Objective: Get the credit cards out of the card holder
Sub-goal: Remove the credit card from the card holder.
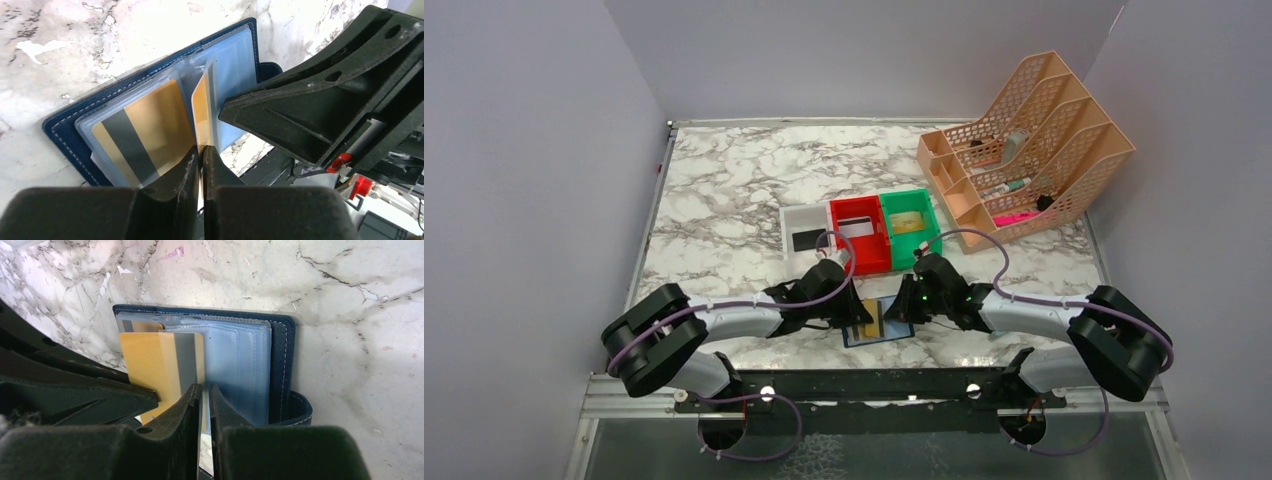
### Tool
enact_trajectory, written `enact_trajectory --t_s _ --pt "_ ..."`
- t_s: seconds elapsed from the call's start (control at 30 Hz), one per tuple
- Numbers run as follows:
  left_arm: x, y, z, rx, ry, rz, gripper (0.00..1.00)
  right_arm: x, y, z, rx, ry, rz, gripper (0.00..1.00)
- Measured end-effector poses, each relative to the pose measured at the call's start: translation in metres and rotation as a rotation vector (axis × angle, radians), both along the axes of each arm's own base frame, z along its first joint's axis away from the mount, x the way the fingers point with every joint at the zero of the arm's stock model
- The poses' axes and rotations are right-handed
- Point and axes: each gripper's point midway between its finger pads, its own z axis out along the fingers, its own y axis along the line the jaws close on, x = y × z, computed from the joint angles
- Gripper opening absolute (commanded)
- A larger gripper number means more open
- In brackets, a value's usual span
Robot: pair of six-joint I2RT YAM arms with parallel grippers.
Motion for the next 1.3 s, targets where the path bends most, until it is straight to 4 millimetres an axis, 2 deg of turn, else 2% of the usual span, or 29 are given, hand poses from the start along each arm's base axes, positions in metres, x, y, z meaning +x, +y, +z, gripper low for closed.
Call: enact_trajectory --t_s 0.23,0.43,0.77,0.87,1.1,1.3 --pt "0.008 0.011 0.013 0.055 -0.064 0.022 0.03 0.002 -0.004 0.001 -0.012 -0.007 -0.019 0.18" --pt "0.012 0.02 0.019 0.089 -0.114 0.029 0.0 0.0 -0.007 0.005 -0.013 -0.013 -0.019 0.26" --pt "0.013 0.025 0.022 0.107 -0.151 0.017 0.0 0.002 -0.005 0.025 0.026 -0.072 0.001 0.39" --pt "0.014 0.027 0.027 0.103 -0.167 0.018 0.0 0.003 -0.003 0.032 0.041 -0.09 0.014 0.4" --pt "0.019 0.037 0.04 0.121 -0.212 0.058 0.0 0.0 0.01 0.041 0.078 -0.096 0.084 0.32" --pt "0.025 0.053 0.054 0.139 -0.26 0.122 0.0 0.001 0.031 0.033 0.094 -0.05 0.174 0.3"
